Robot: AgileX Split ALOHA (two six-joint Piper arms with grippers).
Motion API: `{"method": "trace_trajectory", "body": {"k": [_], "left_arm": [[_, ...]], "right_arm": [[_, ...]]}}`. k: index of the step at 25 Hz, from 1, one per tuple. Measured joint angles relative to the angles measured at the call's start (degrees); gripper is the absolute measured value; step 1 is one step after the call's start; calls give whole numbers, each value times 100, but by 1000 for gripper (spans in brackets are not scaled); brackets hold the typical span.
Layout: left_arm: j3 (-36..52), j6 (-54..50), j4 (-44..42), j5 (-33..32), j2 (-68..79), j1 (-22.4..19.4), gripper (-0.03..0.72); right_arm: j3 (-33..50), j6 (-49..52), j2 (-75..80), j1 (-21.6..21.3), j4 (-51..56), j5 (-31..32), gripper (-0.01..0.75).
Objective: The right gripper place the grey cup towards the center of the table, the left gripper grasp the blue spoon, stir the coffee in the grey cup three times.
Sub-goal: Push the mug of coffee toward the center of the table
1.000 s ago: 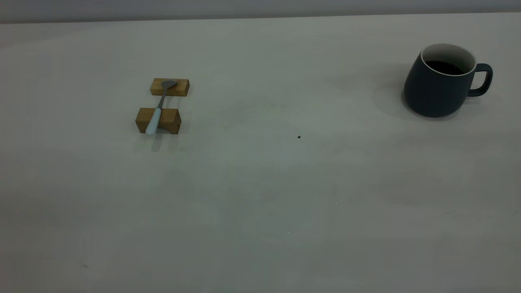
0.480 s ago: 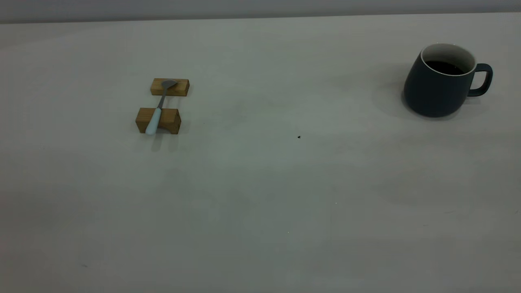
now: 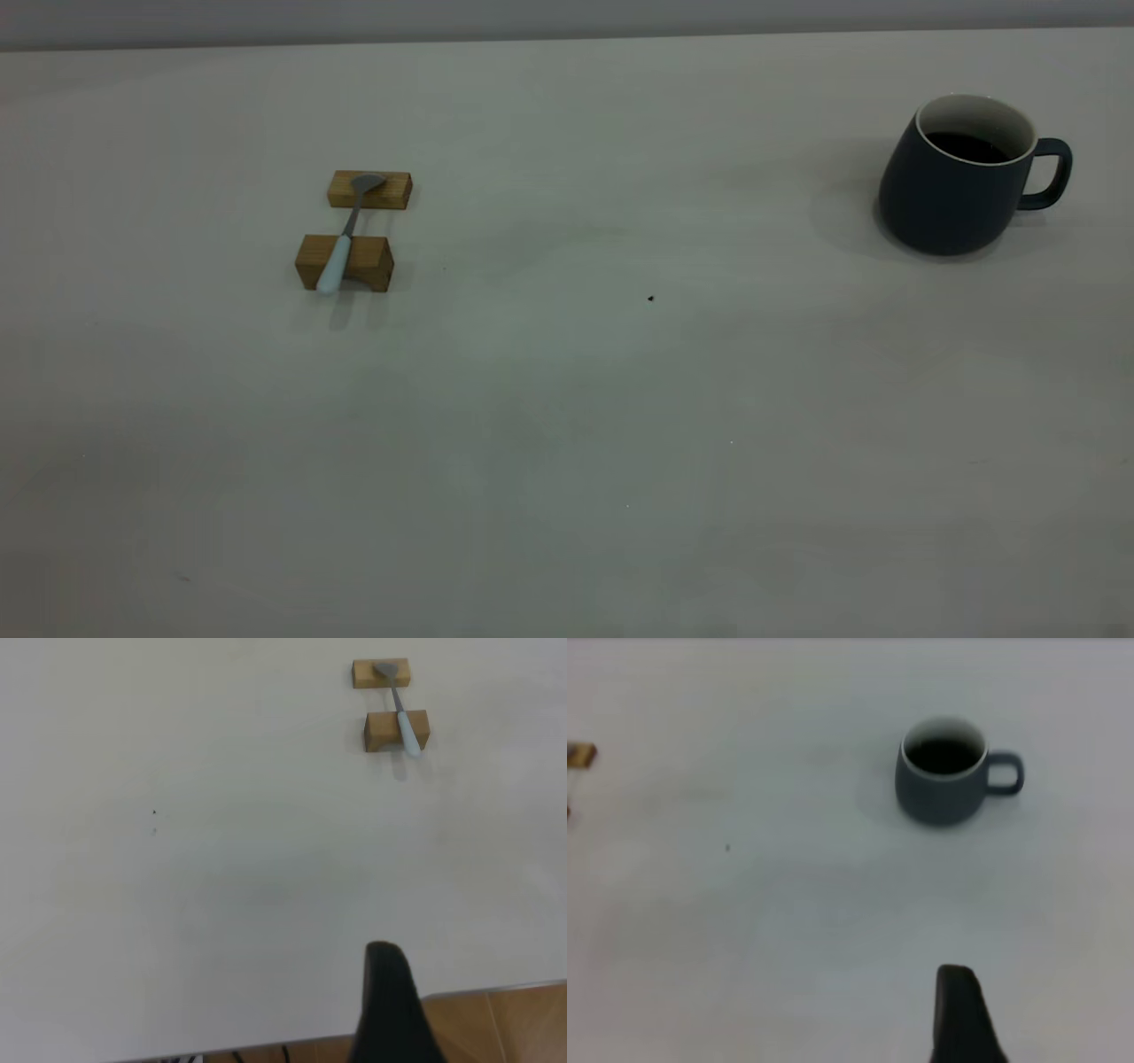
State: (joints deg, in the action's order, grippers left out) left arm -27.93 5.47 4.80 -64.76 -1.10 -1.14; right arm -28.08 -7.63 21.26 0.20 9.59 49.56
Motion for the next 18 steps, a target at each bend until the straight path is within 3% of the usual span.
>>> {"method": "trace_trajectory", "body": {"k": [6,9,18], "left_arm": [[0,0,0,0,0,0,563],[0,0,0,0,0,0,563],[0,0,0,0,0,0,563]], "right_arm": [[0,-1540,2156,0,974,-1348,652],[-193,-2452,3242,0,1344,-1889,671],[-2035,-3823,6443,0,1219,-2056,645]]}}
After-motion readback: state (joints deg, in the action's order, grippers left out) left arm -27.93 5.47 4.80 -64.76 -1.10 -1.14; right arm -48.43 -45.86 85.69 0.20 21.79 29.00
